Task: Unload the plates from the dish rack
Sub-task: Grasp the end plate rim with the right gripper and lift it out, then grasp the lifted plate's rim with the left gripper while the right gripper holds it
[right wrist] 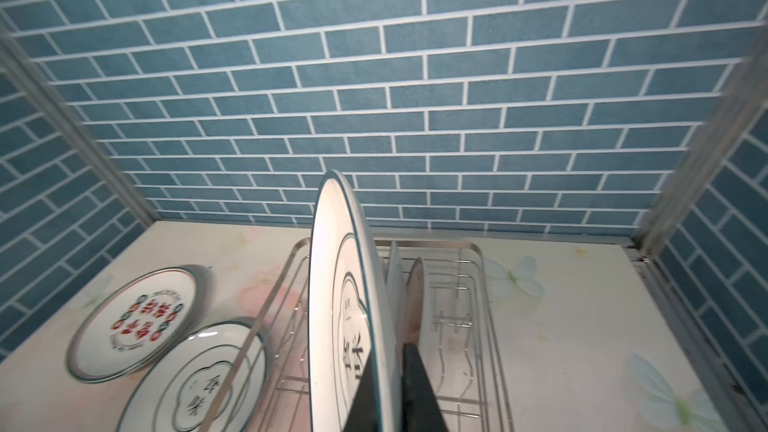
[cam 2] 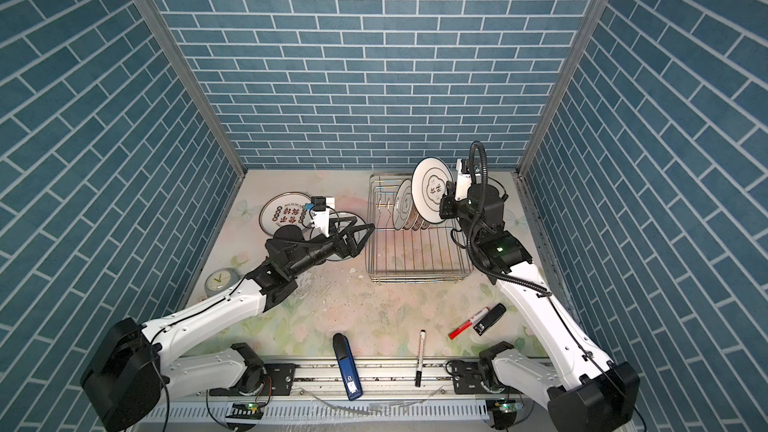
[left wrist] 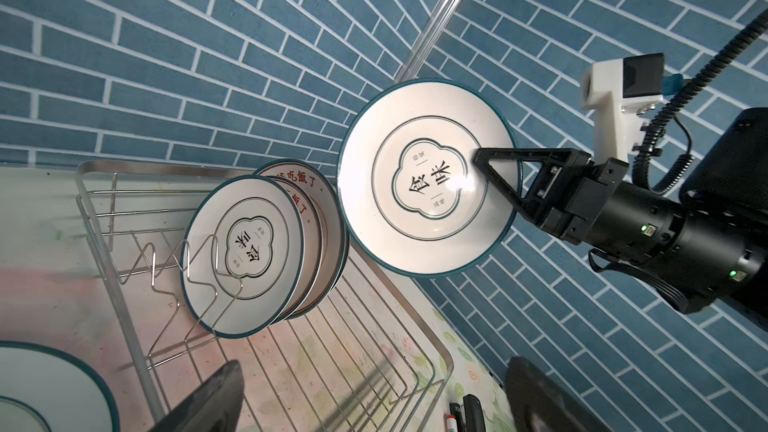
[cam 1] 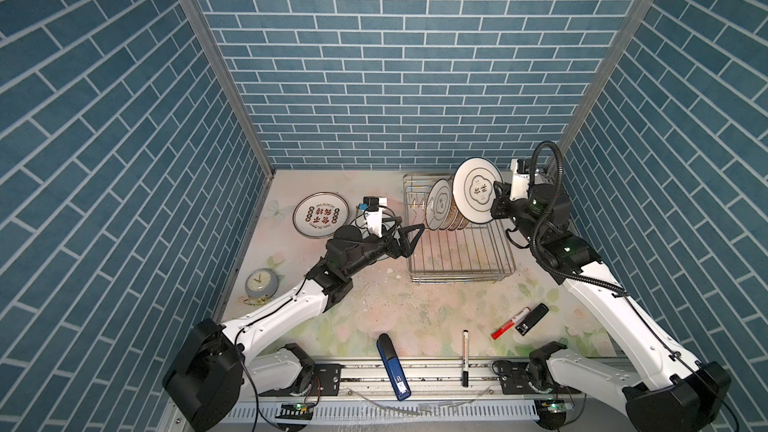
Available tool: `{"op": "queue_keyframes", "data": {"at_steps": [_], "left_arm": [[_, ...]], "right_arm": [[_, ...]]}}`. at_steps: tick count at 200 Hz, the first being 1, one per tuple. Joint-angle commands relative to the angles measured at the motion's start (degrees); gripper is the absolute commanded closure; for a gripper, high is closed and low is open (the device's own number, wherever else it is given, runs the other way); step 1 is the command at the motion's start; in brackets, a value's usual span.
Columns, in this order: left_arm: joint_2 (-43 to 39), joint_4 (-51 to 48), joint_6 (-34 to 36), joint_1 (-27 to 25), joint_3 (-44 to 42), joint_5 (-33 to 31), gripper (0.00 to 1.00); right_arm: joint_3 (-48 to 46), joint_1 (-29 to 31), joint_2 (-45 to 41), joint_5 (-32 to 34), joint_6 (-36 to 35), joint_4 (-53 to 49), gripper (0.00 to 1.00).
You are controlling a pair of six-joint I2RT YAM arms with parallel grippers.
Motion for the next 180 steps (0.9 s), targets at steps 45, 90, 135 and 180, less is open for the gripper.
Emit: {"op": "queue_keyframes", "data": {"at_steps": [45, 90, 135, 180], "left_arm": [[-0.37, 5.64, -3.28, 0.46, -2.56, 2.05, 0.01], [-0.95, 6.74, -4.68, 0.36, -3.06, 0.42, 0.04], [0.15, 9.21, -6.32, 0.31, -2.92, -0.15, 0.37], [1.53, 9.86, -8.87, 0.05, -2.32, -1.96, 0.51]], "right_arm": [[-4.29, -3.36, -0.57, -27.70, 12.81, 17.26, 0.98], [-6.82, -3.97, 0.88, -37.85, 19.33, 25.44, 0.98], [-8.39, -3.92, 3.13, -42.56, 23.13, 30.48, 0.98], [-9.30, -3.90, 4.38, -43.82, 23.52, 32.44, 0.98]]}}
